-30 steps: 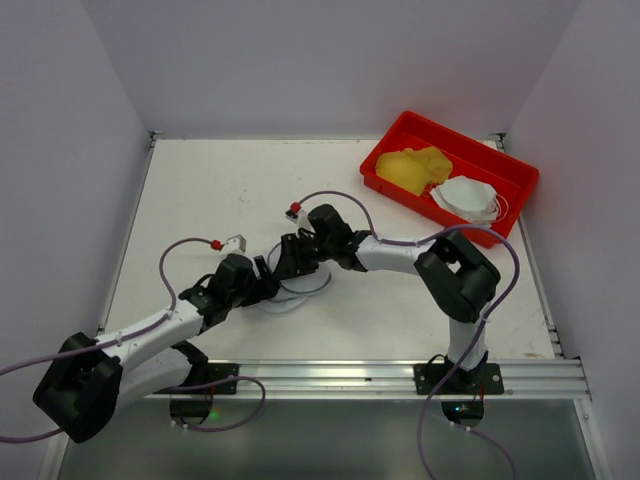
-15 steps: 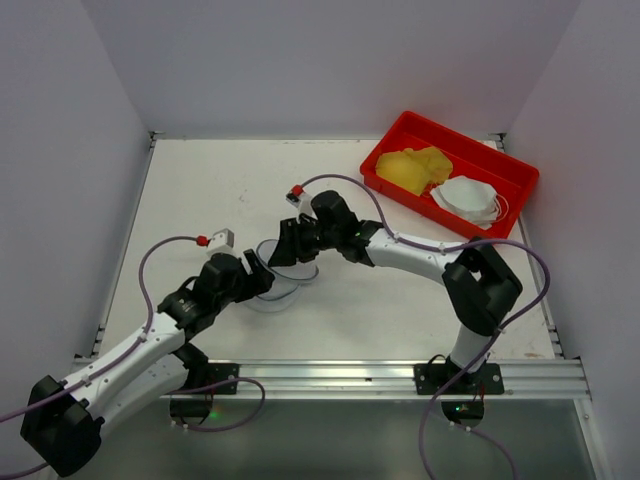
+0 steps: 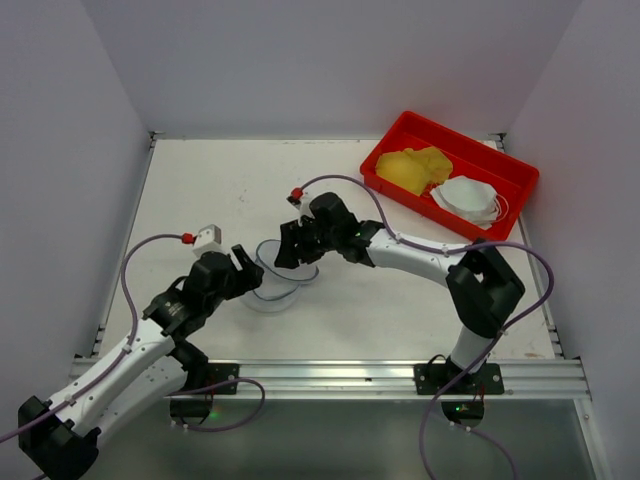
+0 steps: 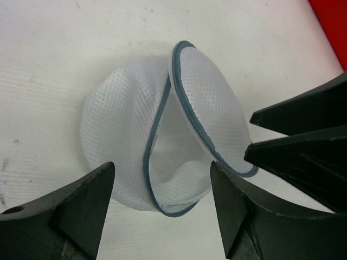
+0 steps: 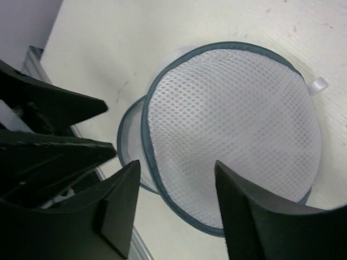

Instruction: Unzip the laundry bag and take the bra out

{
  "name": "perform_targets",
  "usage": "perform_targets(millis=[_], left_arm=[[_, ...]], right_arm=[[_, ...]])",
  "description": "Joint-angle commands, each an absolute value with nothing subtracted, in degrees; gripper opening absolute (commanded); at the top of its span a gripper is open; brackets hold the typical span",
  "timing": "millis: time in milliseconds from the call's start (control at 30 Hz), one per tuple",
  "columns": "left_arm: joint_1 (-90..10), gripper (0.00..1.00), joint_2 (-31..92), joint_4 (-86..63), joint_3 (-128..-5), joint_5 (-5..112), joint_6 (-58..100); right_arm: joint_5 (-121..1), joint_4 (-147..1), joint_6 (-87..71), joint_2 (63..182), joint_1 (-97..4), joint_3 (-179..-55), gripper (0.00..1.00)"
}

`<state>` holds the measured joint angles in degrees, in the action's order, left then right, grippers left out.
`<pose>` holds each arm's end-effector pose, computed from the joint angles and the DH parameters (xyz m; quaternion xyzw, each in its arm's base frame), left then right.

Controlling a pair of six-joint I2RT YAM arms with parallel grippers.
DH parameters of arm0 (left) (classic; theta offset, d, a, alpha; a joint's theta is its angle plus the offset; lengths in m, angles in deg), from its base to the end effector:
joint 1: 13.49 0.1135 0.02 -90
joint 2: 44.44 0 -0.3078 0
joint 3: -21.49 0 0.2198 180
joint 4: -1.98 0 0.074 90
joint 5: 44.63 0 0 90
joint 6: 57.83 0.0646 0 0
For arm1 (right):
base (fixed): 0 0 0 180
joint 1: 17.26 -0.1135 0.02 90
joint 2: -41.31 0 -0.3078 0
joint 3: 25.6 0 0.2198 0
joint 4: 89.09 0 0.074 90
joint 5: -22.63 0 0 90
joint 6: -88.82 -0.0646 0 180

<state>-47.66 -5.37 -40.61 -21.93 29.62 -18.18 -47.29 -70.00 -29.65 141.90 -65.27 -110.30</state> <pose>0.0985 -0.0457 0.2399 -0.1846 0.8739 -0.1995 0.4029 0.2500 0.3109 0.2787 -0.2276 0.8470 0.4030 0.2615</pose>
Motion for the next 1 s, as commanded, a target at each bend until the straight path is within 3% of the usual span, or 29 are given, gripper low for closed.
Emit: perform_targets(millis=[0, 333, 533, 900, 967], left_arm=[[-47.42, 0.74, -5.77, -46.55, -25.38, 22.00, -20.21], [-41.62, 0.66, -1.73, -44.72, -23.72, 19.62, -19.08], [-34.33, 0.65, 4.32, -37.70, -19.51, 25.32, -14.86], [-33.35, 0.56, 12.25, -24.34, -13.17, 35.09, -14.68], [-33.35, 0.50, 12.95, -22.49, -12.47, 35.97, -15.03]], right_arm=[[-52.41, -68.86, -23.69, 138.87, -67.61, -109.38, 0.62], [-68.58, -65.78, -15.51, 139.04, -75.88, -112.10, 0.66], [-74.56, -64.37, -14.19, 140.98, -78.34, -113.95, 0.65], [-82.40, -63.40, -12.25, 143.52, -80.89, -115.36, 0.63], [-82.04, -63.58, -11.81, 143.96, -81.33, -115.27, 0.64]])
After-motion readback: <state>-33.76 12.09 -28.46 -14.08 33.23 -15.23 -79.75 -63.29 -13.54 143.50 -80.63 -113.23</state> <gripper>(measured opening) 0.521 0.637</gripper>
